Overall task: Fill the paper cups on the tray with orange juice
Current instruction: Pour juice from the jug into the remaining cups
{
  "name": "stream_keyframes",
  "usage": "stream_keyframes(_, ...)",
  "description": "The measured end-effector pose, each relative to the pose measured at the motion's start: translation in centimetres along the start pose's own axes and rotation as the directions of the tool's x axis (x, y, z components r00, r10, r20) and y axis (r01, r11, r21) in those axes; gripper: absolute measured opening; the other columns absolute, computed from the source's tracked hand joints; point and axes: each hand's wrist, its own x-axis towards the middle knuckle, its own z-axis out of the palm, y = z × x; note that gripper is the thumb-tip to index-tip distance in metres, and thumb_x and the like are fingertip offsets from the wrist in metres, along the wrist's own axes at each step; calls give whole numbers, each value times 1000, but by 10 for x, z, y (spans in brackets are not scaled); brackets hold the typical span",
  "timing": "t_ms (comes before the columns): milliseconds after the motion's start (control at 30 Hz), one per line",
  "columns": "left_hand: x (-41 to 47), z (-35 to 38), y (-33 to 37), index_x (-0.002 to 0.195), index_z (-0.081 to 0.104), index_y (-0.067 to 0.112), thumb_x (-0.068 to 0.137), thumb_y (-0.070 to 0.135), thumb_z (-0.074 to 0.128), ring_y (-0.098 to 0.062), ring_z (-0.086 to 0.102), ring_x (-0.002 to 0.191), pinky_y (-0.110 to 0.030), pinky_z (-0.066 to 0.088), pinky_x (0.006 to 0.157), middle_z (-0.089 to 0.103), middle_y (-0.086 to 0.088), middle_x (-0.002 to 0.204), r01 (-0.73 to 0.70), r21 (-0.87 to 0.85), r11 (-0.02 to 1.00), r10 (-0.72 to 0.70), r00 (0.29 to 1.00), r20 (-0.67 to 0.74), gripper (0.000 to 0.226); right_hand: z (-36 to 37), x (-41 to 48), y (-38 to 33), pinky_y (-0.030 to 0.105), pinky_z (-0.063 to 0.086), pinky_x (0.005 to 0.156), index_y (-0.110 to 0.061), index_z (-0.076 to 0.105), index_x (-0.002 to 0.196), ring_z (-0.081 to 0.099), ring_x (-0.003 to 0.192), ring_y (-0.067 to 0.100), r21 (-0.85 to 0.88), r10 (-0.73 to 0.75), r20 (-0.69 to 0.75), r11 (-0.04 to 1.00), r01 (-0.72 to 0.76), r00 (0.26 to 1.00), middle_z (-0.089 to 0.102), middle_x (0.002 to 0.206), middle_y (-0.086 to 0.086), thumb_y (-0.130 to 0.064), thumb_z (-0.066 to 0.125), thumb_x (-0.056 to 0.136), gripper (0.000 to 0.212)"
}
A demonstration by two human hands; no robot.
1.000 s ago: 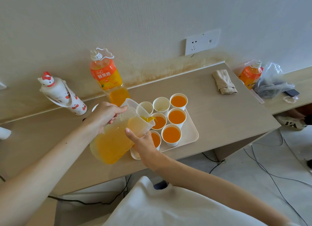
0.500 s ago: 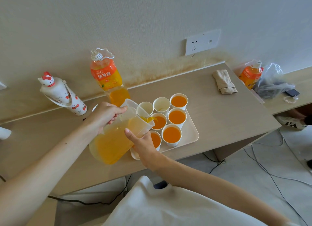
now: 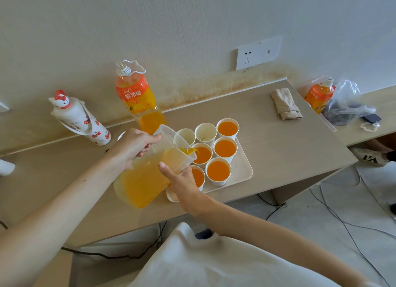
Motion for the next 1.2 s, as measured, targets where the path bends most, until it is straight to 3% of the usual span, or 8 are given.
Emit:
stream_keyframes(100, -1, 0, 0, 52, 42, 16, 87, 32, 69, -15, 30, 50, -27, 30, 54, 36, 4, 45, -2, 8, 1000, 2, 1000, 1, 48, 0, -1, -1, 24, 51, 82, -21, 39, 136, 58, 116, 17, 3, 7, 3, 1000, -7, 1000, 60, 127, 3, -38, 79, 76, 75)
stream_keyframes(267, -1, 2, 3, 51, 42, 16, 88, 31, 68, -15, 30, 50, -27, 30, 54, 35, 5, 43, -8, 13, 1000, 8, 1000, 4, 48, 1, 2, 0, 37, 52, 97, -21, 40, 137, 59, 118, 19, -1, 8, -1, 1000, -8, 1000, 61, 127, 4, -46, 83, 68, 85)
stream_keyframes(800, -2, 1, 5, 52, 41, 15, 88, 29, 68, -15, 28, 49, -27, 28, 54, 34, 5, 43, -2, 10, 1000, 2, 1000, 2, 48, 2, -2, -5, 25, 52, 84, -19, 42, 136, 60, 115, 16, 21, -12, 13, 1000, 11, 1000, 63, 125, 4, -45, 80, 66, 83)
stream_keyframes(967, -3, 1, 6, 52, 40, 15, 88, 29, 68, -15, 29, 48, -27, 29, 54, 33, 6, 41, 1, 16, 1000, -1, 1000, -4, 48, 4, -4, -6, 30, 50, 90, -21, 39, 138, 57, 117, 17, 8, 12, 10, 1000, -12, 1000, 60, 127, 3, -47, 81, 64, 89)
stream_keyframes(1067, -2, 1, 5, 52, 40, 15, 88, 29, 68, -15, 28, 49, -27, 28, 54, 33, 6, 41, -3, 10, 1000, 3, 1000, 0, 48, 3, -5, -6, 29, 52, 90, -21, 41, 136, 59, 116, 18, 5, -7, 12, 1000, 7, 1000, 62, 125, 4, -40, 80, 73, 77)
stream_keyframes(1200, -1, 0, 4, 51, 40, 15, 88, 29, 69, -14, 29, 48, -27, 28, 53, 34, 7, 40, -12, 6, 1000, 12, 1000, 6, 49, 3, -7, -11, 19, 52, 74, -23, 43, 131, 61, 108, 13, 9, -11, 31, 1000, 11, 999, 63, 118, -2, -28, 74, 84, 57)
